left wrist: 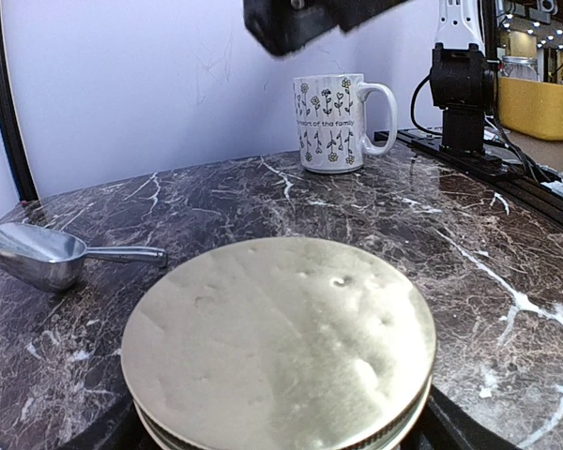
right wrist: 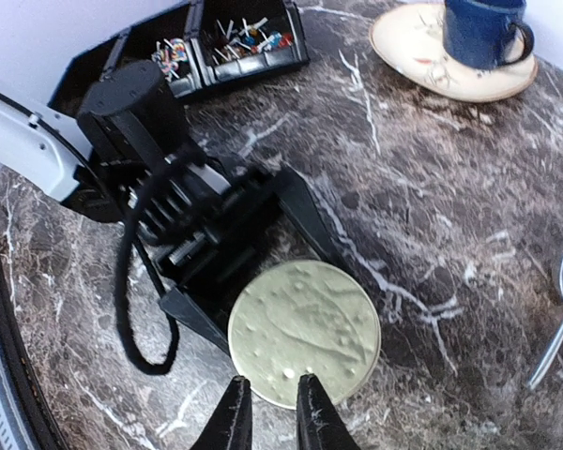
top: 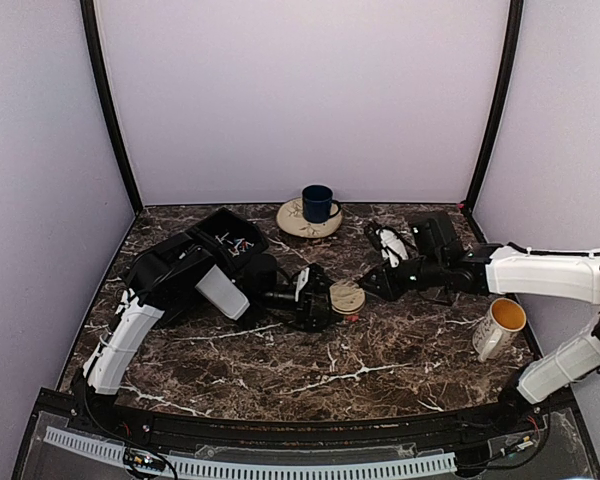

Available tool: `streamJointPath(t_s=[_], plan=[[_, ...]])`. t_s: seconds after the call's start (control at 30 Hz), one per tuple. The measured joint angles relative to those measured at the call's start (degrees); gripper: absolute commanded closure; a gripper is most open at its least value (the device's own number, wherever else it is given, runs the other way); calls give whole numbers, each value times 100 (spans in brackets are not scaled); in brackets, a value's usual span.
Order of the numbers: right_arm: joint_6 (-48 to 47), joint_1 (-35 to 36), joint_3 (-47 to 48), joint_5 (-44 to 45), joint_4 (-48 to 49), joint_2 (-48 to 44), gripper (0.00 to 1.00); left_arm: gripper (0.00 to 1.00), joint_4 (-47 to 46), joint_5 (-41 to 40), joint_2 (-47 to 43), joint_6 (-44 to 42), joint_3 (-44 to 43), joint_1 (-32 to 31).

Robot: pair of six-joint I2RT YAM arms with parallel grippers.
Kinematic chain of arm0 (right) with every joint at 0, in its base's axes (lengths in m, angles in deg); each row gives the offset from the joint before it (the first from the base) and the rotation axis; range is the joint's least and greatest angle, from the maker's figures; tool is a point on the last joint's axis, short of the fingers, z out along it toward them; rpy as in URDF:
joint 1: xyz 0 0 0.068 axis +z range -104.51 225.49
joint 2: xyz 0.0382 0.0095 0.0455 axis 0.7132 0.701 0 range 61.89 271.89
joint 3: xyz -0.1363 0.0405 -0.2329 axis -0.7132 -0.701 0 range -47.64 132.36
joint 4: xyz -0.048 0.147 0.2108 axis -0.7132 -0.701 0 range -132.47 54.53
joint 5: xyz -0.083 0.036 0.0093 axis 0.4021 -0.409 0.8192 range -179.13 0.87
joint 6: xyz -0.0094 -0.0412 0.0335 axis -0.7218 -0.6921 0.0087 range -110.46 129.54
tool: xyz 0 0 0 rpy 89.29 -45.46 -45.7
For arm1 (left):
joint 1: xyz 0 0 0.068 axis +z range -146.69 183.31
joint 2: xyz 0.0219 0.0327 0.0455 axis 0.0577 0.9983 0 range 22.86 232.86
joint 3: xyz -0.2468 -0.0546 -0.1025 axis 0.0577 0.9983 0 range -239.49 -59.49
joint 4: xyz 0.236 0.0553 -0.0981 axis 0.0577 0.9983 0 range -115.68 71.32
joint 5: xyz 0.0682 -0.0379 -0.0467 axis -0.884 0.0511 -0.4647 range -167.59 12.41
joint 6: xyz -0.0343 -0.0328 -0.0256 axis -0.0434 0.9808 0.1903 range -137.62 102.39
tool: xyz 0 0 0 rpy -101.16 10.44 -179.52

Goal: Pack the candies
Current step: Screw the box lid onto the packing box.

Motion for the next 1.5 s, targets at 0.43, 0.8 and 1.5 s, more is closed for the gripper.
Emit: streamJointPath(t_s=[0.43,0.8,1.5], plan=[[-63,518,479,-212,199,1351,82,28,11,0,0,2,-2,0],[-192,616,597,-166,170,1462,67,28,57,-7,0,17,-13,0],[-3897,592,518,114,-883,328,9,26,61,590,0,-109,-28,0]])
